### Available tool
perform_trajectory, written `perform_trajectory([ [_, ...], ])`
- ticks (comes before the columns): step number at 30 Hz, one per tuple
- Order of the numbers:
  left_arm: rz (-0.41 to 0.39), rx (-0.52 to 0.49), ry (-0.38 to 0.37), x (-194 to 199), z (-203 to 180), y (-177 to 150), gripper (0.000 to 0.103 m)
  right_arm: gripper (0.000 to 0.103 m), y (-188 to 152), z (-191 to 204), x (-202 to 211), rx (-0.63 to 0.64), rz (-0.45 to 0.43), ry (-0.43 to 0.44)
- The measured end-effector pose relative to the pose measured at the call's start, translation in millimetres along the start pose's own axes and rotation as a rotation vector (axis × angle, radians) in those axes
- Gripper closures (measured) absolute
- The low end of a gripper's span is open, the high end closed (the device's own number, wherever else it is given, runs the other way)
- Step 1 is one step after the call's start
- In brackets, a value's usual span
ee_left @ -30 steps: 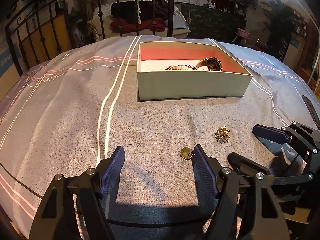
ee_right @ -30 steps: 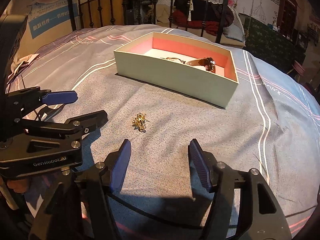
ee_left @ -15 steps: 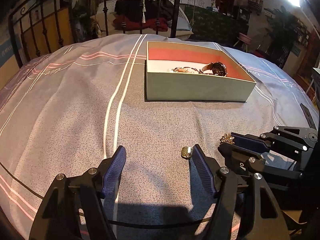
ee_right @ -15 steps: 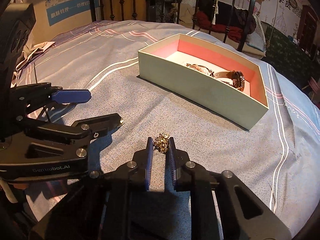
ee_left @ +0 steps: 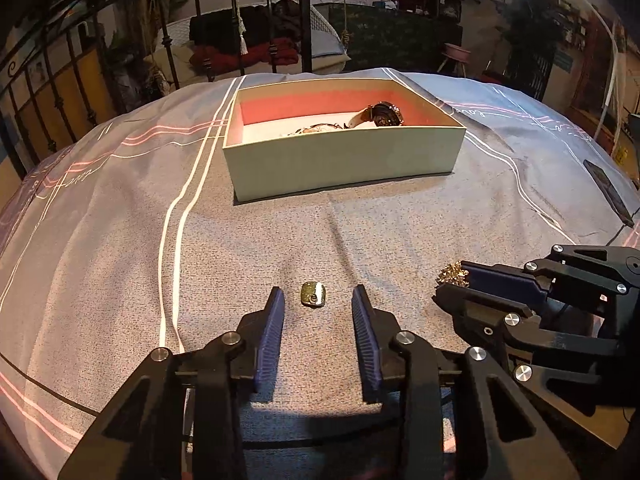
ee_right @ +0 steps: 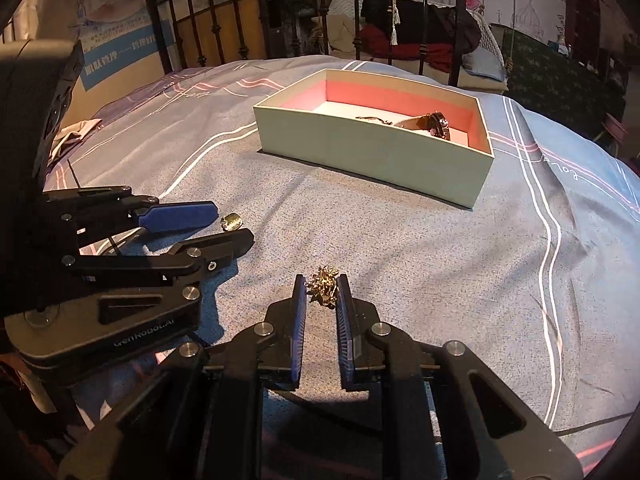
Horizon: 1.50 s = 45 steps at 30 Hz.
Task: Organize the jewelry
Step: 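Grasp the gold flower charm with the right tool while the left tool grasps the gold bead, then carry the flower charm and bead into the box and open both tools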
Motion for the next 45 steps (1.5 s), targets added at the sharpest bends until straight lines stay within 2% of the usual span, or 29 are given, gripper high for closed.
perform_trajectory([
  [3, -0.001, 0.005, -0.004, 0, 2, 0, 0.092, 0.087, -2, 0, 1, -0.008, -0.004, 0.005],
  [9, -0.022, 0.034, -0.051, 4, 5, 0, 0.100, 0.087, -1, -1, 3, -0.014, -0.014, 0.009],
  [12, -0.037, 0.050, -0.075, 7, 5, 2, 0.100, 0.087, 0, -2, 3, -0.017, -0.021, 0.009],
  [19, -0.041, 0.054, -0.078, 10, 4, 4, 0.101, 0.087, 0, -3, 4, -0.022, -0.026, 0.010],
  [22, -0.057, 0.055, -0.097, 14, 1, 15, 0.101, 0.087, 7, -4, 6, -0.020, -0.041, 0.009],
  [31, -0.110, 0.089, -0.112, 9, 5, 97, 0.101, 0.087, 92, -34, 6, -0.027, -0.143, -0.071],
  [37, -0.057, 0.150, -0.089, -20, 21, 139, 0.101, 0.087, 127, -63, -28, -0.070, -0.102, -0.122],
  [45, 0.011, 0.170, -0.070, -54, 32, 150, 0.101, 0.087, 138, -69, -58, -0.041, -0.050, -0.147],
])
Point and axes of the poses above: each gripper's, at about its wrist camera, not at the fingertips, and x roughly against the way its jaws point, z to its left, y to its top, the point moved 9 cm from there along -x, roughly the way its jaws point, and after that the axes turned 8 degrees about -y, right-handed, at the moved point
